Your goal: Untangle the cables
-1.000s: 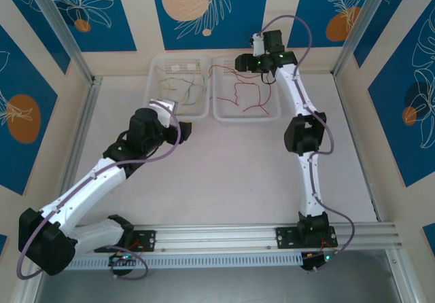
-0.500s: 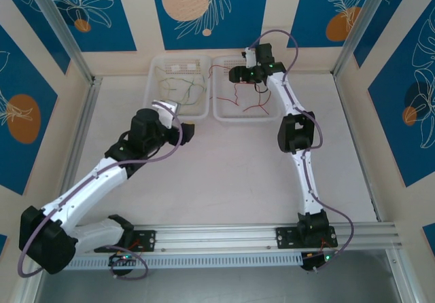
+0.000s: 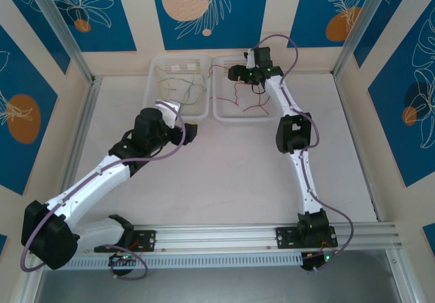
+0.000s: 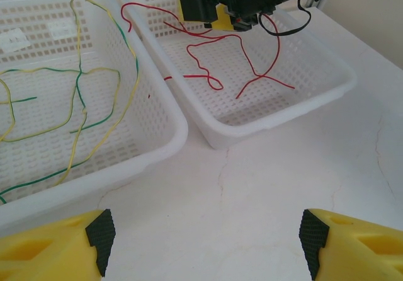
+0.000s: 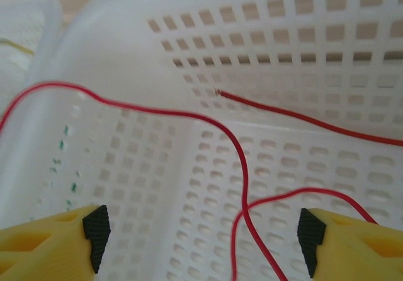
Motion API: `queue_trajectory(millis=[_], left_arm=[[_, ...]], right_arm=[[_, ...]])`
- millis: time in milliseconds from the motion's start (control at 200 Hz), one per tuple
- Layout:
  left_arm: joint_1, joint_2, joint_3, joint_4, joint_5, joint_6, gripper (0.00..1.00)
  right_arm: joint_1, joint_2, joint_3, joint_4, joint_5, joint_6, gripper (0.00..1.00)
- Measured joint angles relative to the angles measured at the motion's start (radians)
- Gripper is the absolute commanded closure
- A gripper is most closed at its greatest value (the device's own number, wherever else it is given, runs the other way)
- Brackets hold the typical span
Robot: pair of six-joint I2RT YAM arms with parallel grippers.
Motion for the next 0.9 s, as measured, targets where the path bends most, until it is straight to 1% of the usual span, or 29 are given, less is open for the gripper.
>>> queue_trajectory(millis=[175,215,310,350,370,400,470,500,545,565,605,640,670,800,900], left_arm=[[0.0,0.018,0.0,0.0,0.0,-0.009,0.21],[0.0,0.018,0.0,0.0,0.0,-0.009,0.21],[0.0,0.018,0.0,0.0,0.0,-0.009,0.21],[0.0,0.019,0.0,0.0,0.0,-0.009,0.21],[0.0,0.019,0.0,0.0,0.0,-0.009,0.21],[0.0,0.019,0.0,0.0,0.0,-0.009,0.21],[0.0,0.022,0.0,0.0,0.0,-0.009,0.21],[0.0,0.025,0.0,0.0,0.0,-0.009,0.21],[0.0,0.031,0.0,0.0,0.0,-0.009,0.21],[0.0,0.034,0.0,0.0,0.0,-0.009,0.2],[0.0,0.038,0.0,-0.001,0.0,-0.008,0.2],[0.0,0.04,0.0,-0.001,0.0,-0.008,0.2],[0.0,0.04,0.0,-0.001,0.0,-0.008,0.2],[-0.001,0.043,0.0,-0.001,-0.001,-0.005,0.2],[-0.001,0.051,0.0,-0.001,-0.001,-0.005,0.2]], right_arm=[[-0.006,0.062,0.005,0.087,-0.038,0.124,0.23],[-0.006,0.08,0.005,0.103,-0.043,0.147,0.25],[-0.007,0.114,0.005,0.145,-0.055,0.191,0.34],[-0.007,0.121,0.006,0.171,-0.06,0.214,0.43],[-0.007,0.125,0.01,0.181,-0.063,0.222,0.49],[-0.008,0.13,0.016,0.196,-0.067,0.242,0.54],[-0.007,0.147,0.032,0.23,-0.082,0.274,0.59],[-0.007,0.152,0.034,0.24,-0.089,0.286,0.66],[-0.005,0.157,0.034,0.244,-0.093,0.292,0.79],[-0.005,0.158,0.034,0.243,-0.094,0.298,0.82],[-0.003,0.159,0.034,0.238,-0.092,0.293,0.83],[-0.002,0.159,0.033,0.235,-0.092,0.298,0.81],[-0.002,0.159,0.032,0.235,-0.092,0.298,0.81],[-0.003,0.159,0.02,0.238,-0.091,0.297,0.92],[-0.005,0.159,0.019,0.228,-0.089,0.297,0.98]])
